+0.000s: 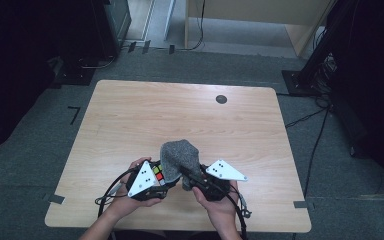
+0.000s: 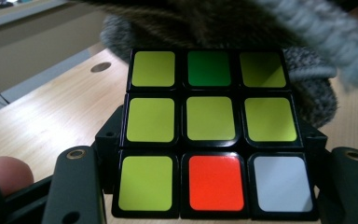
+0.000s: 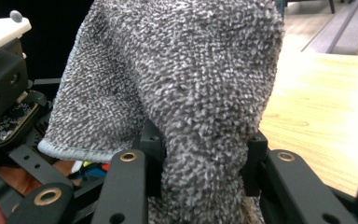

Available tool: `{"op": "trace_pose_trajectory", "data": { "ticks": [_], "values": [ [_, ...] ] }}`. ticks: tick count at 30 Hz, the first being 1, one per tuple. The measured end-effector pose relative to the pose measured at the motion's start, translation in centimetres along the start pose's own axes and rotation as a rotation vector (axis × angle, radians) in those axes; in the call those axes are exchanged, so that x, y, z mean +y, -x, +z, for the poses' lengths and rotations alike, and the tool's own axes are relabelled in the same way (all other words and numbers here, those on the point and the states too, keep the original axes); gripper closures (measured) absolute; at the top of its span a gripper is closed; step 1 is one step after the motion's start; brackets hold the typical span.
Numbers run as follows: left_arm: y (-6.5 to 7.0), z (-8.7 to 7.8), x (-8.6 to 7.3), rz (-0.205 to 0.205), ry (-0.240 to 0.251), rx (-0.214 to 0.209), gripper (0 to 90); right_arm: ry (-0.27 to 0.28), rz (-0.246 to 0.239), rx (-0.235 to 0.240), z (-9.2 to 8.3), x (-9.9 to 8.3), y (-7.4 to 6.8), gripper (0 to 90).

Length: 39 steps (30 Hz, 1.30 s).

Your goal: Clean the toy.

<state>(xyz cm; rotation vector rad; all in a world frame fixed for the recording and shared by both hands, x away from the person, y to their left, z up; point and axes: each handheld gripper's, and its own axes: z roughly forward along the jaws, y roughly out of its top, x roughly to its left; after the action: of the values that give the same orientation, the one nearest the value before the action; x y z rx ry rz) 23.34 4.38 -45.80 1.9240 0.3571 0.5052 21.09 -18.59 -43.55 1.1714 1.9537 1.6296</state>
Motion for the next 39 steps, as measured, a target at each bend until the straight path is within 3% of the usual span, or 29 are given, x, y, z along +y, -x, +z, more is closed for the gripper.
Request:
{"op": "trace_pose_trajectory", "data": {
  "ticks": [5, 10, 12, 14, 17, 20, 23, 27, 30, 34, 39],
  "values": [
    [-0.2, -0.6, 0.5, -0.002, 0.023, 0.010, 34.1, -0.029, 0.015, -0.025, 0.5, -1.0, 0.7, 64.0],
    [-1.3, -1.6, 0.8, -0.081, 0.101, 0.019, 34.1, -0.079, 0.014, -0.041, 1.1, -1.8, 1.5, 64.0],
    [-1.5, -1.9, 0.9, -0.094, 0.116, 0.025, 34.1, -0.085, 0.017, -0.037, 1.3, -2.0, 1.5, 64.1],
    [-2.1, -2.4, 0.9, -0.137, 0.145, 0.040, 34.1, -0.101, 0.010, 0.018, 1.9, -2.6, 1.1, 64.5],
    [-2.5, -2.5, 0.8, -0.197, 0.162, 0.026, 34.1, -0.111, 0.001, 0.100, 2.6, -2.9, 0.0, 65.5],
    [-2.7, -2.6, 0.8, -0.228, 0.181, 0.025, 34.1, -0.148, -0.027, 0.166, 3.3, -3.5, -1.2, 65.9],
    [-2.9, -2.8, 0.8, -0.230, 0.185, 0.030, 34.1, -0.187, -0.070, 0.200, 3.9, -4.1, -2.0, 65.9],
    [-3.1, -2.7, 0.7, -0.247, 0.183, 0.028, 34.1, -0.190, -0.074, 0.205, 3.9, -3.9, -1.9, 66.1],
    [-3.2, -2.6, 0.6, -0.250, 0.177, 0.012, 34.1, -0.153, -0.072, 0.164, 3.2, -3.2, -1.1, 66.1],
    [-2.6, -2.4, 0.8, -0.226, 0.172, -0.014, 34.1, -0.046, 0.009, 0.116, 1.8, -2.1, 0.6, 66.3],
    [-2.1, -2.2, 1.2, -0.210, 0.174, -0.026, 34.1, -0.061, -0.052, 0.144, 2.2, -2.6, -0.1, 66.3]
  ]
}}
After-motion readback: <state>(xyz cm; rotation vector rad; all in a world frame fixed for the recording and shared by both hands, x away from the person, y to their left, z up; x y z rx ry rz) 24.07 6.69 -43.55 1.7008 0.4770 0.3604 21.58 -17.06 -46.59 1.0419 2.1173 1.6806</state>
